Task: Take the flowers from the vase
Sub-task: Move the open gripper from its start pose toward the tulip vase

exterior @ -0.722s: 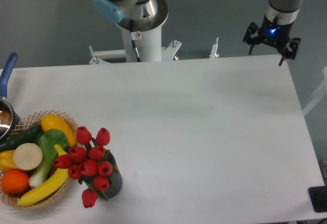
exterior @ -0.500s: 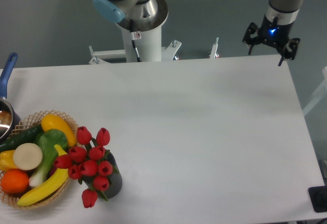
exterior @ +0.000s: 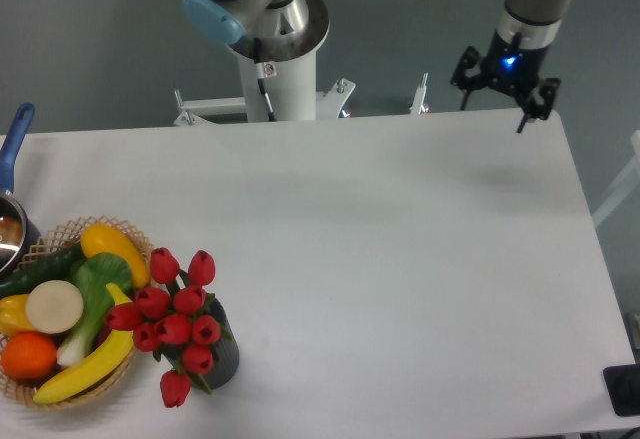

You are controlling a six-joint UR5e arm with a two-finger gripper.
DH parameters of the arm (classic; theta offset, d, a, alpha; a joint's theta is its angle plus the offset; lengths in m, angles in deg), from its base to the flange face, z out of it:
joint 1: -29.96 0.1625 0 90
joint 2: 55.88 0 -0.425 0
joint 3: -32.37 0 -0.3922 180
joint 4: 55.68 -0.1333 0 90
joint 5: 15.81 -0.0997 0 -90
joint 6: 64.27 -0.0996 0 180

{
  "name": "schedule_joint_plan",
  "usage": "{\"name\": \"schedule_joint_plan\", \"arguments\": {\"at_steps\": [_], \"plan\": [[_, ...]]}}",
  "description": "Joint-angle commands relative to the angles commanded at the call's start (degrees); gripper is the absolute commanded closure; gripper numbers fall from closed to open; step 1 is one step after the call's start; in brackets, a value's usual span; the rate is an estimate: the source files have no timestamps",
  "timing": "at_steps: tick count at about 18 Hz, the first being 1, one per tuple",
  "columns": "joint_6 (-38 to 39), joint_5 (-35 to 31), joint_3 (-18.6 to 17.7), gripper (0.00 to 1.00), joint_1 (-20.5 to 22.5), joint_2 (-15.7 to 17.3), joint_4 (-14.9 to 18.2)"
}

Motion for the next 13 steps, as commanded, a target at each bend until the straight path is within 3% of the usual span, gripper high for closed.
{"name": "schedule_joint_plan", "arguments": {"at_steps": [4, 8, 10, 13], "plan": [[0.36, 4.74, -5.36, 0.00, -0.70, 7.12, 0.09], [2.55, 20.19, -10.28, 0.00, -0.88, 12.92, 0.17], [4.39, 24.79, -11.35, 0.00, -1.31, 14.42, 0.35], [9.91, 29.97, -11.53, 0.00, -7.71, 14.96, 0.27]]}}
